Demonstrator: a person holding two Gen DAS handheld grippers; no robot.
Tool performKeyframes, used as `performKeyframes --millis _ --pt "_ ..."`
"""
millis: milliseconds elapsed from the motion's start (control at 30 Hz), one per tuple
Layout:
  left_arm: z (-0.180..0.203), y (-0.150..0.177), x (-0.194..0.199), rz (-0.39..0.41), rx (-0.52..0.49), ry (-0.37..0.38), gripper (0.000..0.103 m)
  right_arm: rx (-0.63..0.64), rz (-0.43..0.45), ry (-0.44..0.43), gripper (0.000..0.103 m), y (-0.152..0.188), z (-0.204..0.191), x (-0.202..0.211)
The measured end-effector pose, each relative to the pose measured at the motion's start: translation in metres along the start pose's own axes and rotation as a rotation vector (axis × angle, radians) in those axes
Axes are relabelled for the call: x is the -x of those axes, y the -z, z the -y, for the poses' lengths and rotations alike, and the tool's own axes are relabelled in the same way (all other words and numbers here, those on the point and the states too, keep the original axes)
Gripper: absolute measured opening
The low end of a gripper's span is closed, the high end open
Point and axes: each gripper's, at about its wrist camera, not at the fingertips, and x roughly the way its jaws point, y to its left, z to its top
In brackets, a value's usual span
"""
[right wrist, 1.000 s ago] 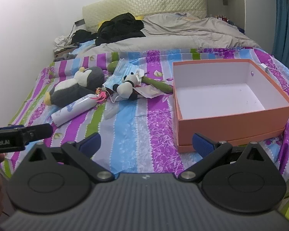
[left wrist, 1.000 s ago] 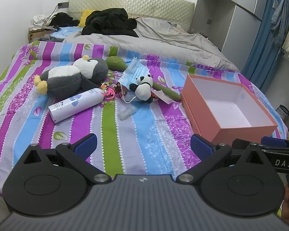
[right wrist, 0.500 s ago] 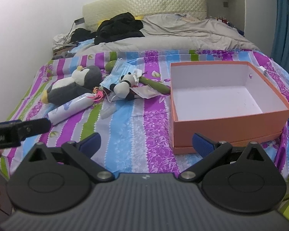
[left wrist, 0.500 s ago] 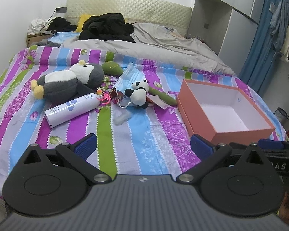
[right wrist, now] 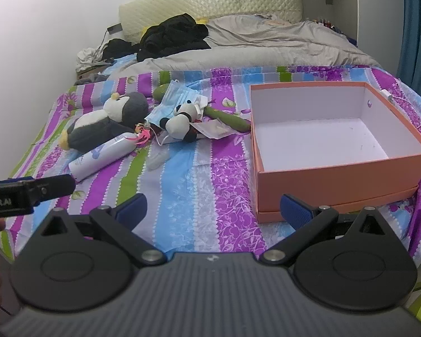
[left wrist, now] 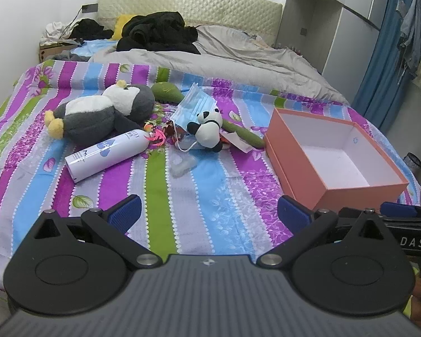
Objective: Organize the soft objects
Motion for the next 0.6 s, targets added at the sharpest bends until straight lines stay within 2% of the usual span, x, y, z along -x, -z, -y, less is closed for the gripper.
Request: performKeyframes --millis 600 --pt "-0.013 -0.009 -0.028 -0.027 0.017 -0.007 0.103 -0.010 0.016 -0.027 0.103 -0.001 0.002 -0.014"
